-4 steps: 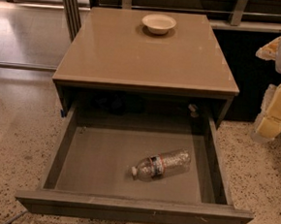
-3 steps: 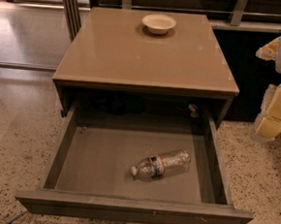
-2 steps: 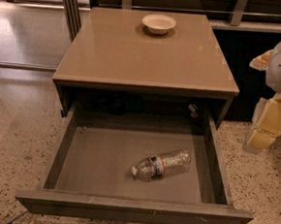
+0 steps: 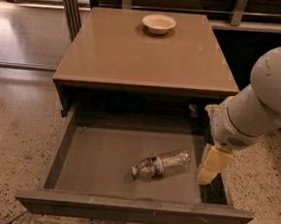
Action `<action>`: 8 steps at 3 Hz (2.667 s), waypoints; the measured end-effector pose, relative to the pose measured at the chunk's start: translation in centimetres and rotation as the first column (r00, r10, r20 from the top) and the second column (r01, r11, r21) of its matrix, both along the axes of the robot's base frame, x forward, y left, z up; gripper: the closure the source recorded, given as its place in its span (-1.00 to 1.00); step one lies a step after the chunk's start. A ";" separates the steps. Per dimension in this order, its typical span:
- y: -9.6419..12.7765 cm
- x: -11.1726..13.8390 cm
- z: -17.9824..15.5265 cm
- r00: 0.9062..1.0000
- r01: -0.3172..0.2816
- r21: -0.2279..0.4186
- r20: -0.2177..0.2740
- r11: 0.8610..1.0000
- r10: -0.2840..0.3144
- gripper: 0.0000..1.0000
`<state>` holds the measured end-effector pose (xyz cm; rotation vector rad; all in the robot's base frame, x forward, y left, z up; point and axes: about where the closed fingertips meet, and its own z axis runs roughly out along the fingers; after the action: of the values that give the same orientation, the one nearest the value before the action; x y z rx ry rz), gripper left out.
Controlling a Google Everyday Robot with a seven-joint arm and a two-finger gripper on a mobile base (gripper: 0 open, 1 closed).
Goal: Pick water bottle from top drawer and place on counter
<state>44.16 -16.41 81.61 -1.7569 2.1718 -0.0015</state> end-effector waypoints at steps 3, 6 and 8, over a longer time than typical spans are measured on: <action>1.1 2.0 -5.0 0.999 -0.031 0.070 -0.004 0.997 0.032 -1.00; 4.3 3.0 -16.1 0.985 -0.077 0.065 -0.147 0.995 0.086 -1.00; 7.5 4.3 -19.4 0.968 -0.142 0.090 -0.195 0.986 0.158 -1.00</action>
Offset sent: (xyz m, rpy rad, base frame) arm 0.0145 0.0093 -0.0369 0.0726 0.0099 0.0498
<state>48.44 -8.88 62.23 -1.9474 2.1353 0.3040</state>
